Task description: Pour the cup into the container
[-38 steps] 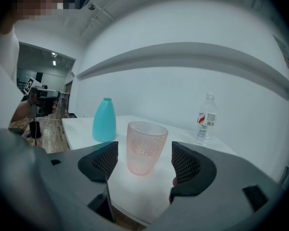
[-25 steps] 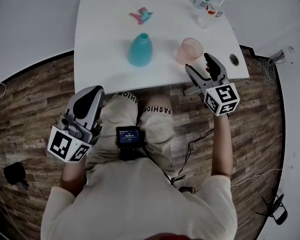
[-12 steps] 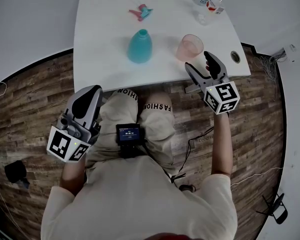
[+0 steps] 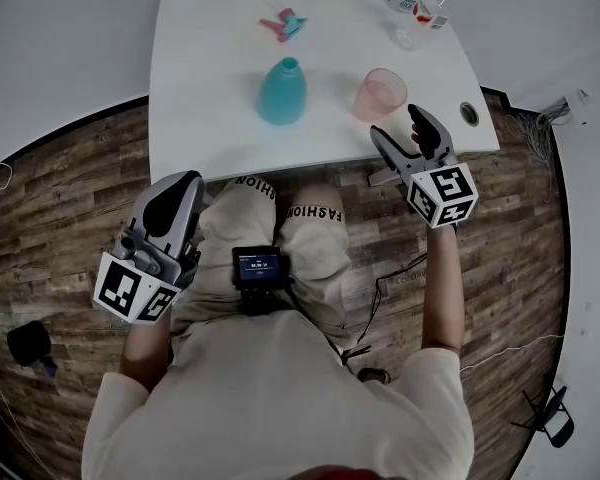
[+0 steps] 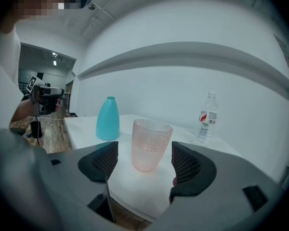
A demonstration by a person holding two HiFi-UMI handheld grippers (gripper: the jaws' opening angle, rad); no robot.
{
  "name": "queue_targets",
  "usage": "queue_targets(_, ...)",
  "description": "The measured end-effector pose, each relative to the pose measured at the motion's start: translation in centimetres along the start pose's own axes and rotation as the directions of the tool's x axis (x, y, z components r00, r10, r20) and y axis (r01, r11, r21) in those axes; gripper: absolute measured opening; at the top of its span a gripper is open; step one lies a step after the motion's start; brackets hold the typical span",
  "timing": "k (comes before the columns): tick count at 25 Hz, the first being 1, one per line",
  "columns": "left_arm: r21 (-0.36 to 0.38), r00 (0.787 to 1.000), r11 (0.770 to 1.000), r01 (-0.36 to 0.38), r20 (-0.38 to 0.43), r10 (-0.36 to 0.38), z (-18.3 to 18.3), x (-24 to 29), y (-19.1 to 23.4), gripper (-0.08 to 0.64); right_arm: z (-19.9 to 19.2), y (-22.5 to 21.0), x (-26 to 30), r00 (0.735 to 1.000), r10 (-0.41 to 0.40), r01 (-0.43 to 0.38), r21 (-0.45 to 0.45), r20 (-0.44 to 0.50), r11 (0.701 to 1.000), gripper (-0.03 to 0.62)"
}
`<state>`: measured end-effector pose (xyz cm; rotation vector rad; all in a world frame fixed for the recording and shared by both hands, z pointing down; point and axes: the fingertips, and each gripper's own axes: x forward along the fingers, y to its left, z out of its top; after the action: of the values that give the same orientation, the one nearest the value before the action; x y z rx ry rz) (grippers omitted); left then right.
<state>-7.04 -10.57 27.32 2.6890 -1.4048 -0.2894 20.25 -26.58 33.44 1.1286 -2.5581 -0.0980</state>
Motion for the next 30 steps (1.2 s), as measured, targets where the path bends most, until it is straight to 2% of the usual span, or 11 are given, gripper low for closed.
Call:
queue_targets(13,0.003,1.000,1.000,-0.004,0.010,0.004,0.4,-0.4,0.2,0.012,0.4,0.0,0.3,1.000,-0.003,0.003,-0.003,0.003,1.000,0.330)
queue_targets(18,0.008,1.000,1.000,-0.002,0.012,0.002,0.7,-0.3,0.1,0.012,0.3,-0.4,0.9,1.000,0.014,-0.014,-0.010,-0.015,1.000,0.331)
queue_targets(22,0.012,1.000,1.000,-0.001,0.009,0.001,0.7,-0.2,0.1,0.011,0.0,-0.3,1.5,0.999,0.033,-0.033,-0.007,-0.031,0.999,0.357)
queue_targets(30,0.017,1.000,1.000,0.009,0.000,-0.009,0.5,0.6,0.1,0.012,0.3,-0.6,2.2,0.999,0.044,-0.044,-0.012,-0.019,0.999,0.360)
